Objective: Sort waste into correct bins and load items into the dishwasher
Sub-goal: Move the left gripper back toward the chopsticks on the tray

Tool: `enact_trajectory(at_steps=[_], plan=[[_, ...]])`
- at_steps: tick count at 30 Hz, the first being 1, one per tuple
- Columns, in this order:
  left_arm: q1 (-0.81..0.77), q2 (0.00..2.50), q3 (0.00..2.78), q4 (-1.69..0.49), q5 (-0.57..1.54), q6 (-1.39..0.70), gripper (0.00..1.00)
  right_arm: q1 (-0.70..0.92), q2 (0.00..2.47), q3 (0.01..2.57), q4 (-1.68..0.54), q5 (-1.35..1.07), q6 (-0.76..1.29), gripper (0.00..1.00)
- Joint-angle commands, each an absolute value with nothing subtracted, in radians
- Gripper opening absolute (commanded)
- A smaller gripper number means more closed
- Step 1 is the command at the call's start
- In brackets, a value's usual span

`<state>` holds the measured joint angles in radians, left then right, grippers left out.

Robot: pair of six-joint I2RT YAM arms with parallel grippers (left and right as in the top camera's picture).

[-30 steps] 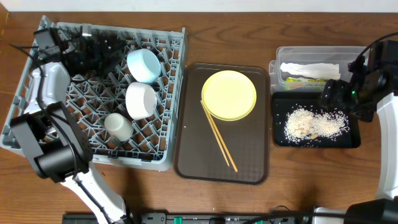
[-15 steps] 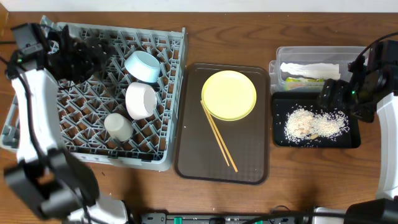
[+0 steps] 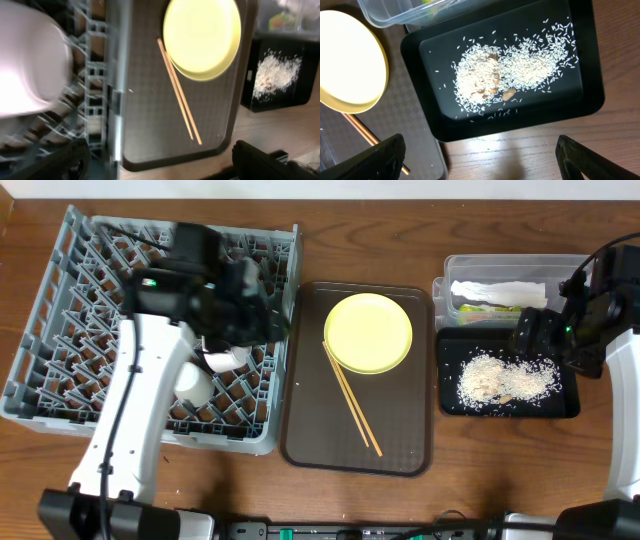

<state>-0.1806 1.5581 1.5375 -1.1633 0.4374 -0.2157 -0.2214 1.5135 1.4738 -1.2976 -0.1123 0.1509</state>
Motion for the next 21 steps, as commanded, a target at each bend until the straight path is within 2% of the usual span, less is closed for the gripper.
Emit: enact_trajectory(at_steps=[1, 5, 11, 16, 21], plan=[[-0.277, 1.569, 1.456, -1.139, 0.295, -0.403, 0.93, -0.229, 1.496, 1.491, -1.3, -0.113, 0.157, 0.94], [-0.401, 1.57, 1.334, -1.037, 0.207, -0.561, 0.93, -0.229, 1.496, 1.491, -1.302, -0.113, 0.157, 0.93], [-0.577, 1.578, 1.163, -0.829, 0.107, -0.672, 0.93, -0.229, 1.496, 1.491, -1.303, -0.114, 0.157, 0.93], [-0.658, 1.618, 1.113, -0.761, -0.013, -0.728, 0.93, -0.229, 1.496, 1.491, -1.305, -0.118, 0.157, 0.93], [-0.682, 1.701, 1.113, -0.692, -0.03, -0.728, 0.93, -0.229, 1.496, 1.491, -1.305, -0.132, 0.156, 0.93]])
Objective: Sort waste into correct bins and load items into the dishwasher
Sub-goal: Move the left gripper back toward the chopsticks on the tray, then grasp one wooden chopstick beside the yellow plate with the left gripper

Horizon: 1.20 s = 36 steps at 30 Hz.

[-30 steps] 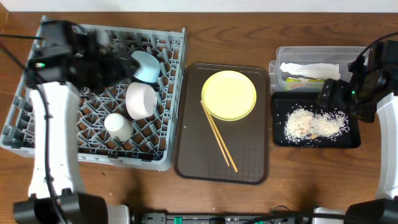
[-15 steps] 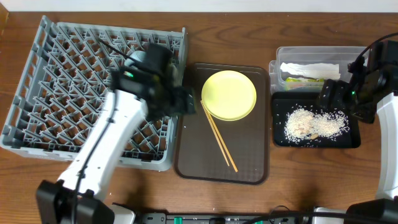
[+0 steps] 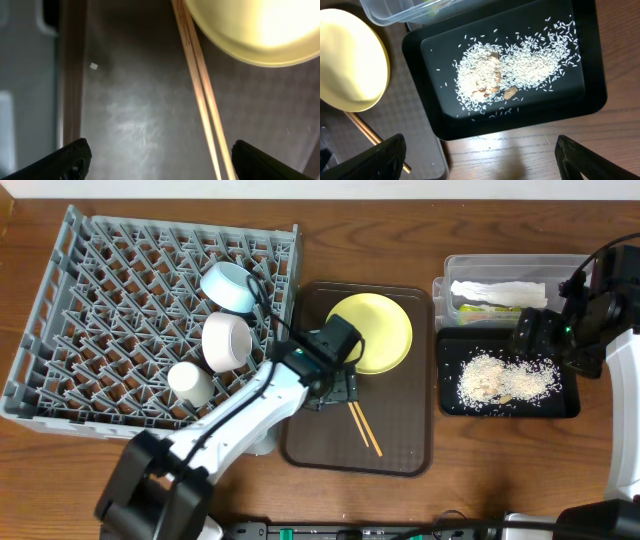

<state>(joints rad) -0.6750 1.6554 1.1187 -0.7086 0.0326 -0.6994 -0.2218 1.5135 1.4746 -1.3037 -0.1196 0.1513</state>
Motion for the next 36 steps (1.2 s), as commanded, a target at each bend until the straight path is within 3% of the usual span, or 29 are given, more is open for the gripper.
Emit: enact_trajectory(at_steps=[1, 36], plan=[[-0.682, 1.718, 1.113, -0.682, -0.031, -0.728, 0.93, -0.229, 1.496, 1.491, -1.305, -0.132, 0.156, 0.93], [-0.698, 1.901, 1.111, -0.612, 0.013, -0.762, 0.93, -0.229, 1.496, 1.491, -1.306, -0.132, 0.156, 0.93]])
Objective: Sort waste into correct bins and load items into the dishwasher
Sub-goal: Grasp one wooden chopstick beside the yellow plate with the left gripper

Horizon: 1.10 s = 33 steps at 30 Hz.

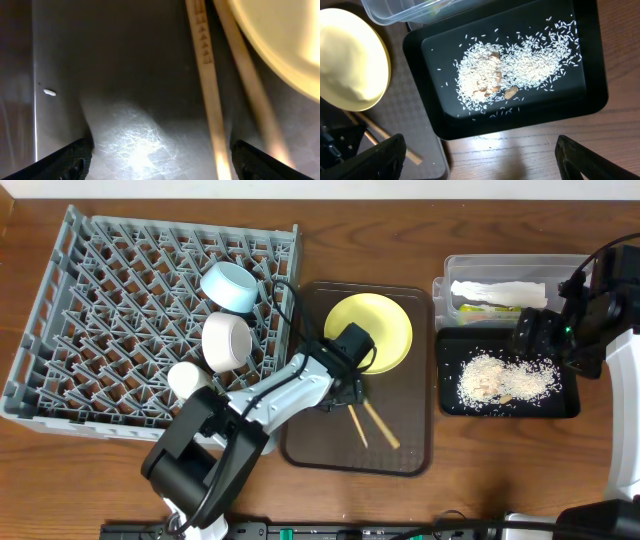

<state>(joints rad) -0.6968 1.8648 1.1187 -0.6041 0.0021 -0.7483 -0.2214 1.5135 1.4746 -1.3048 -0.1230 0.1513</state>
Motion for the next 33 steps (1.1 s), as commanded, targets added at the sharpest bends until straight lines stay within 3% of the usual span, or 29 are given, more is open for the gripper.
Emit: enact_trajectory(at_steps=[1, 3, 8, 16, 21, 33], plan=[[-0.698, 1.905, 1.111, -0.617, 0.015, -0.762, 0.93, -0.229, 1.496, 1.491, -1.306, -0.132, 0.156, 0.93], [-0.698, 1.908, 1.111, -0.628, 0.015, -0.762, 0.91, -0.229, 1.496, 1.491, -1.306, -0.132, 0.156, 0.93], [-0.698, 1.908, 1.111, -0.638, 0.014, -0.762, 0.57, -0.229, 1.496, 1.491, -1.306, -0.132, 0.156, 0.93], [-0.697, 1.908, 1.111, -0.638, 0.014, -0.761, 0.21, -0.229, 1.496, 1.491, -1.306, -0.132, 0.156, 0.93], [-0.694, 1.903, 1.112, -0.638, 0.004, -0.748, 0.1, -0.229, 1.496, 1.491, -1.306, -0.132, 0.156, 0.92], [-0.606, 1.721, 1.246, -0.778, -0.012, -0.38, 0.08, -0.229, 1.496, 1.491, -1.31, -0.132, 0.156, 0.92]])
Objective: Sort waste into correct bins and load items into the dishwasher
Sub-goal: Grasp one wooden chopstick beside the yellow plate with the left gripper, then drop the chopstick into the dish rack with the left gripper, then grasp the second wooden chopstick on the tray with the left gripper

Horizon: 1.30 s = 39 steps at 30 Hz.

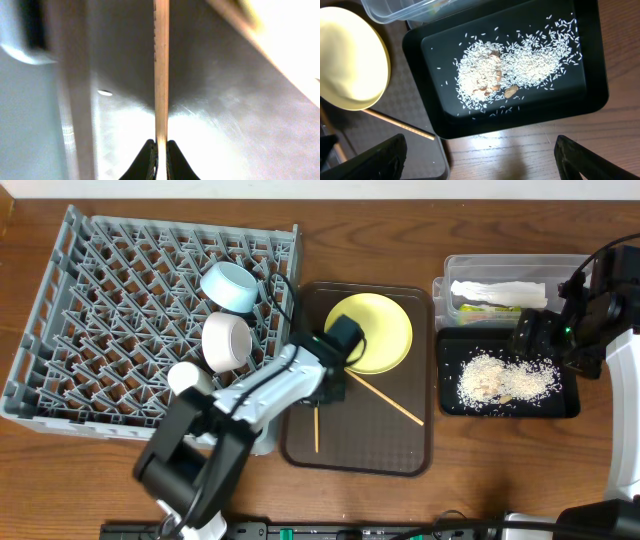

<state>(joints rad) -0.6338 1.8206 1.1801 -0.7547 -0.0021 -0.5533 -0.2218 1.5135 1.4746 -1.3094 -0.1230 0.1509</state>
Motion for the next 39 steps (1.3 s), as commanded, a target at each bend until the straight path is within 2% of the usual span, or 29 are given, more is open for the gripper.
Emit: enact_trajectory(at_steps=[1, 5, 10, 18, 19, 20, 24, 28, 33, 39], plan=[[-0.595, 1.697, 1.254, -0.785, -0.012, -0.344, 0.08, -0.229, 1.496, 1.491, -1.31, -0.132, 0.156, 0.92], [-0.529, 1.58, 1.259, -0.781, -0.019, -0.191, 0.08, -0.229, 1.496, 1.491, -1.31, -0.132, 0.156, 0.92], [-0.443, 1.542, 1.259, -0.767, -0.126, -0.144, 0.08, -0.229, 1.496, 1.491, -1.31, -0.132, 0.156, 0.92], [-0.327, 1.584, 1.259, -0.672, -0.124, -0.098, 0.09, -0.229, 1.496, 1.491, -1.317, -0.132, 0.156, 0.92], [-0.32, 1.586, 1.259, -0.671, -0.123, -0.098, 0.17, -0.229, 1.496, 1.491, -1.317, -0.132, 0.156, 0.92], [-0.315, 1.586, 1.259, -0.672, -0.116, -0.099, 0.34, -0.229, 1.496, 1.491, -1.317, -0.132, 0.156, 0.92], [-0.313, 1.586, 1.259, -0.677, -0.08, -0.102, 0.52, -0.229, 1.496, 1.491, -1.317, -0.133, 0.157, 0.92], [-0.314, 1.586, 1.259, -0.697, 0.039, -0.13, 0.56, -0.229, 1.496, 1.491, -1.321, -0.132, 0.156, 0.92], [-0.352, 1.586, 1.258, -0.736, 0.247, -0.319, 0.59, -0.229, 1.496, 1.491, -1.32, -0.132, 0.157, 0.92], [-0.505, 1.605, 1.229, -0.725, 0.198, -0.655, 0.61, -0.229, 1.496, 1.491, -1.32, -0.132, 0.157, 0.92]])
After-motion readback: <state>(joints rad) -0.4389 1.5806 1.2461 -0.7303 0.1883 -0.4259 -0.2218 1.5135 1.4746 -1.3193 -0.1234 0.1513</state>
